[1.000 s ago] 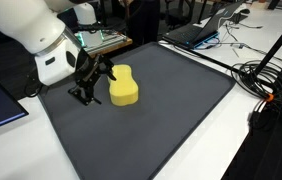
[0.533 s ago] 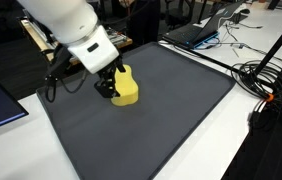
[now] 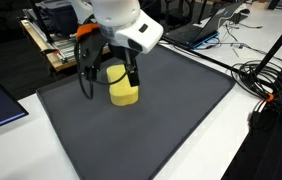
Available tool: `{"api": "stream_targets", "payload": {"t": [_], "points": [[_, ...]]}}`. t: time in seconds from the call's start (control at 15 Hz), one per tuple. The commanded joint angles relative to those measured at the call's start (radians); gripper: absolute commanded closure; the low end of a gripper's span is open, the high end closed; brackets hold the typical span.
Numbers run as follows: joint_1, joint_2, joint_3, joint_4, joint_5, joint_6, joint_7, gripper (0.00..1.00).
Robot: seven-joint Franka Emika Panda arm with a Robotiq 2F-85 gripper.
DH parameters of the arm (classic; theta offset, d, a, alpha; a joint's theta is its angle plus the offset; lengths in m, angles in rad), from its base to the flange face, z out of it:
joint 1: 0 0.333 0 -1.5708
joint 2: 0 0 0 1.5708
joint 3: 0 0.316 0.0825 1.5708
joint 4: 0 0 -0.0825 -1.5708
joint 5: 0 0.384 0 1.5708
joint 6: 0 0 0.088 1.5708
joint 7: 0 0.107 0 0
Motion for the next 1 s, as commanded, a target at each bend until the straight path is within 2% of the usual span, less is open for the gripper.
{"api": "stream_targets", "payload": {"t": [0.0,0.33,0.47,0.6,0.93], "points": [[0.044,0.016,0.012,0.042,-0.091,-0.034,-0.096,0.0],[0.138,-0.027,0.023,-0.026,-0.228,0.017,-0.175,0.0],[0.169,-0.045,0.025,-0.051,-0.248,0.029,-0.142,0.0],[0.2,-0.076,0.019,-0.101,-0.249,0.075,-0.053,0.0],[0.247,-0.164,0.019,-0.264,-0.218,0.229,0.299,0.0]]}}
